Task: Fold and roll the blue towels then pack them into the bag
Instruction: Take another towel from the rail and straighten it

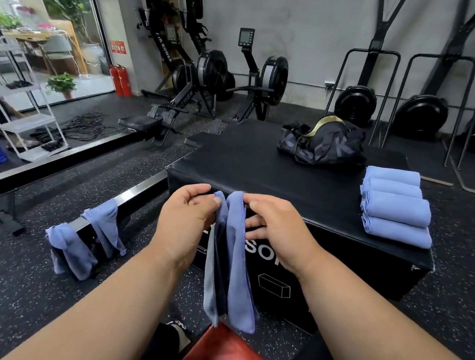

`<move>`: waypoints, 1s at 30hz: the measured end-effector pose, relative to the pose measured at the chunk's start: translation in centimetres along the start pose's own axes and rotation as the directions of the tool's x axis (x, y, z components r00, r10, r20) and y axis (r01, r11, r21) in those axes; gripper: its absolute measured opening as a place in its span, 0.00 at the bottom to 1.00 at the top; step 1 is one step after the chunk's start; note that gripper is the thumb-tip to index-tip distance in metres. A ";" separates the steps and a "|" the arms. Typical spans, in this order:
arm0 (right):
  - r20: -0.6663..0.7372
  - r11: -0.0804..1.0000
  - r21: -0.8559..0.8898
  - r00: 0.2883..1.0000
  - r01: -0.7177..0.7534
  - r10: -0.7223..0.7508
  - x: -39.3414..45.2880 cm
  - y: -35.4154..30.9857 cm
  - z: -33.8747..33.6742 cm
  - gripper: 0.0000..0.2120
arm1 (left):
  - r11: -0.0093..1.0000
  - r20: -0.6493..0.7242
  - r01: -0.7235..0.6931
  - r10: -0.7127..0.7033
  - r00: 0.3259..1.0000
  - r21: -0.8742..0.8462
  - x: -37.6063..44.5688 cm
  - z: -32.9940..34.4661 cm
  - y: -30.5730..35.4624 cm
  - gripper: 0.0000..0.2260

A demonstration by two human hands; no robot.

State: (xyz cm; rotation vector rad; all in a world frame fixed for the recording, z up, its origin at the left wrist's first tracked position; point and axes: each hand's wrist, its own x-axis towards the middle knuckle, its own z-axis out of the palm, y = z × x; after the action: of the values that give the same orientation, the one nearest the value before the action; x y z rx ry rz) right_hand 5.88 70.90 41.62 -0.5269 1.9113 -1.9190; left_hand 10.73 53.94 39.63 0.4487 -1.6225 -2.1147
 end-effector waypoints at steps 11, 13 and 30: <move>0.009 0.995 -0.093 0.999 0.039 -0.039 0.7 0.6 0.2 0.19 | 0.985 -0.125 -0.154 0.163 0.979 0.082 0.1 -0.9 0.8 0.09; 0.019 0.994 -0.105 0.999 0.044 -0.042 0.7 0.5 0.0 0.18 | 0.984 -0.108 -0.157 0.165 0.980 0.079 0.3 -1.0 1.2 0.09; 0.141 0.999 0.042 0.990 -0.019 0.013 0.4 -0.1 0.7 0.21 | 0.958 0.064 -0.201 0.192 0.979 0.204 -0.5 -0.2 0.1 0.13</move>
State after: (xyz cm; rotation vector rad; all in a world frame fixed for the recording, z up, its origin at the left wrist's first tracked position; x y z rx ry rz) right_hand 5.91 70.14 41.75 -0.6151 1.7768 -1.8569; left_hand 11.24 54.02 39.70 0.2934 -1.8436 -1.8291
